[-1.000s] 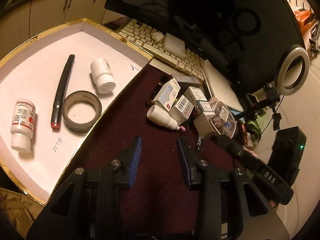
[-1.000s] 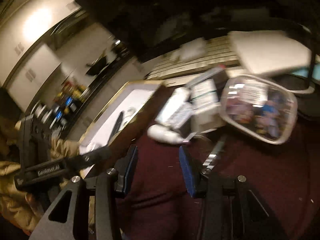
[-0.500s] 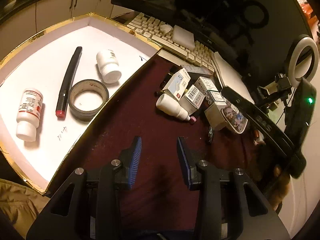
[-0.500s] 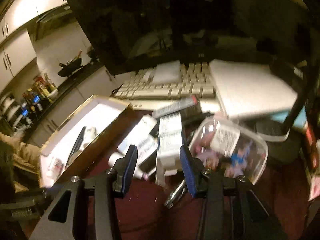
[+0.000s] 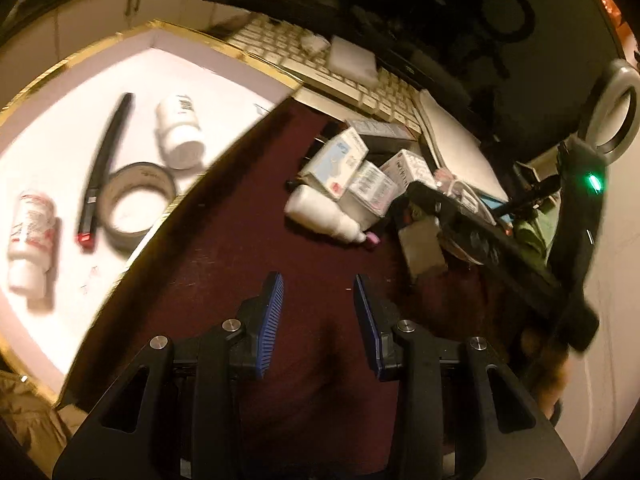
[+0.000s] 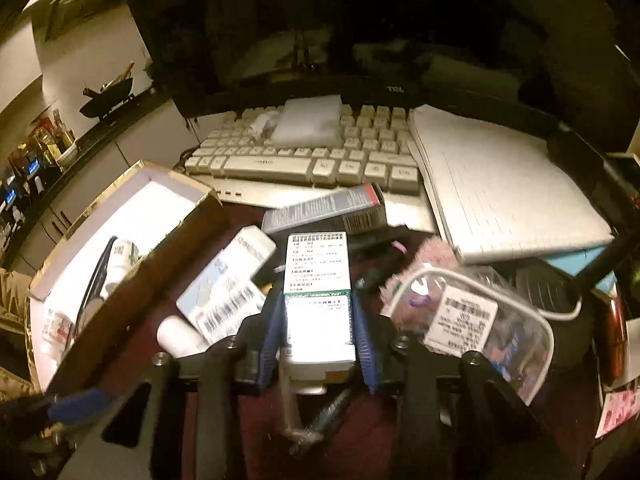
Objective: Organize objects
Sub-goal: 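Grasp a white medicine box with the right tool while the left tool grasps a white dropper bottle, then carry the dropper bottle and medicine box over the white tray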
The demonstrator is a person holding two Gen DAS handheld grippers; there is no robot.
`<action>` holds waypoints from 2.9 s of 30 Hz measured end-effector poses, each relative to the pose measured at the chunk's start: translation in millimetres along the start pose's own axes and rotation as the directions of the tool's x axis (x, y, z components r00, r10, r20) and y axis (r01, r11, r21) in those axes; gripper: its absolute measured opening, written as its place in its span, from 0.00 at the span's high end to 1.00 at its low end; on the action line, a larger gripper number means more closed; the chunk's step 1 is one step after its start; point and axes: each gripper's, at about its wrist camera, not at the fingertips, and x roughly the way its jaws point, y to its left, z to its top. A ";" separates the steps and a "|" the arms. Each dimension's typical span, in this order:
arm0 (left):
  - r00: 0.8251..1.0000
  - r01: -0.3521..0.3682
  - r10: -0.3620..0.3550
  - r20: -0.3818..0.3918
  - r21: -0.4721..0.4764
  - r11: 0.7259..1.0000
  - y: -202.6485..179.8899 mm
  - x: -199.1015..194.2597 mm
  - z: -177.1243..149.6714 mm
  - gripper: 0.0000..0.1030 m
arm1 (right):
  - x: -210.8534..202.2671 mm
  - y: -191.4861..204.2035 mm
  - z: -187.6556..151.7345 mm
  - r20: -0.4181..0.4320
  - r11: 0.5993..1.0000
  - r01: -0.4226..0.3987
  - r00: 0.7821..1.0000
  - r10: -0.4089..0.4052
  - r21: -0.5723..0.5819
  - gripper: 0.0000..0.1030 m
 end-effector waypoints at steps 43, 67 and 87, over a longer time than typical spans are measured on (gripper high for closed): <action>0.954 -0.299 0.292 0.068 0.269 0.915 -46.9 65.7 4.2 0.77 | -30.3 -28.5 -44.6 0.038 0.987 -0.126 0.992 0.123 0.099 0.67; 0.984 -0.059 0.049 0.169 0.052 0.997 10.6 -22.1 -3.9 0.79 | -47.4 22.8 -32.9 0.073 0.971 -0.234 0.970 0.231 0.044 0.67; 0.942 -0.135 0.197 0.273 -0.231 0.964 142.7 -78.2 62.9 0.79 | 40.9 165.2 46.9 -0.093 0.911 -0.410 0.910 0.405 -0.037 0.67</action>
